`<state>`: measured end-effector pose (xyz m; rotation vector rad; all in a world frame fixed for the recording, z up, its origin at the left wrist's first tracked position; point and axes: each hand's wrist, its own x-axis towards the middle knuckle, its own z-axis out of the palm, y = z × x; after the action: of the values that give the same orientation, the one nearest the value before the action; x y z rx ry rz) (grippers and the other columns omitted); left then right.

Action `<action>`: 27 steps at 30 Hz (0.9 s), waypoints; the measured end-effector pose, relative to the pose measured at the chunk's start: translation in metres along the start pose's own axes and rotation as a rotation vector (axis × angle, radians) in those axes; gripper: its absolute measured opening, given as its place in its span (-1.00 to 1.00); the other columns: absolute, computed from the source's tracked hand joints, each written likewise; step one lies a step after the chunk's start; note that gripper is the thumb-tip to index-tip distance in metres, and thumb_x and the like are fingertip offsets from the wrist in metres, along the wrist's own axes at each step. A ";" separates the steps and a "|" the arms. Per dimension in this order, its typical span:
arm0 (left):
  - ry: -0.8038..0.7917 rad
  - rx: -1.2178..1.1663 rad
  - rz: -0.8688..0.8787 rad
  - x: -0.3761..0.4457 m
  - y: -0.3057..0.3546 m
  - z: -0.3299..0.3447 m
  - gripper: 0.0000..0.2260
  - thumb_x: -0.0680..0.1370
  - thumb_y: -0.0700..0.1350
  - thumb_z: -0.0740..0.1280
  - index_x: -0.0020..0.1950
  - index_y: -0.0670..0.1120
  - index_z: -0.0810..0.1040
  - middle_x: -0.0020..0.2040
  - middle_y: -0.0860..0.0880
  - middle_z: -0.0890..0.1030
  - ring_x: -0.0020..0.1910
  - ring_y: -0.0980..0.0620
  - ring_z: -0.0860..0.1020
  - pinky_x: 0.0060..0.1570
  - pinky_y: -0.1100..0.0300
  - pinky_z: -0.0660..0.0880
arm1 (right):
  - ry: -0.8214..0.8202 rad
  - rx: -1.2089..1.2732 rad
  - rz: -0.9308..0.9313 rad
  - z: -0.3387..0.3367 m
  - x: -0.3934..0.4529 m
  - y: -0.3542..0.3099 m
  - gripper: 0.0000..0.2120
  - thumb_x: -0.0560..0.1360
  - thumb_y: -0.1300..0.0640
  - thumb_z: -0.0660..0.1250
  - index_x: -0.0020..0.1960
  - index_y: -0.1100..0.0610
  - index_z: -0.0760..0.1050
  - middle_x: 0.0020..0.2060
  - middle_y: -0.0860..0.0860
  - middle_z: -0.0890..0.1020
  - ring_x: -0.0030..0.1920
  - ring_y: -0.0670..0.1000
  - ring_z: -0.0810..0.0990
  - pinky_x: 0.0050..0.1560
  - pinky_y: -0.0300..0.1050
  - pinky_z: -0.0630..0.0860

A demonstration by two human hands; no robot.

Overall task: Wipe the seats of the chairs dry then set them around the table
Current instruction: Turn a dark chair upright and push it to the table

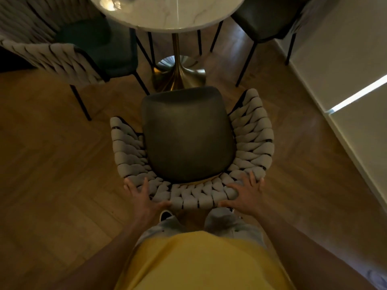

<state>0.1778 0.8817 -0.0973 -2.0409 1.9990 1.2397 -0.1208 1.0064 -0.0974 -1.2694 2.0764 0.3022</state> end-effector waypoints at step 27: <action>-0.053 0.276 -0.120 0.061 0.142 0.053 0.17 0.20 0.42 0.45 0.59 -0.08 -0.01 0.53 -0.25 -0.36 0.47 -0.29 -0.41 0.48 -0.28 -0.07 | 0.100 0.123 0.046 -0.092 0.082 0.092 0.19 0.21 -0.56 0.24 0.57 0.03 -0.18 0.47 0.22 -0.40 0.45 0.25 -0.43 0.45 0.20 -0.26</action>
<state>0.0219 0.8342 -0.0964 -1.9417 1.8719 0.9271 -0.2632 0.9478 -0.0954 -1.1865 2.1759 0.1312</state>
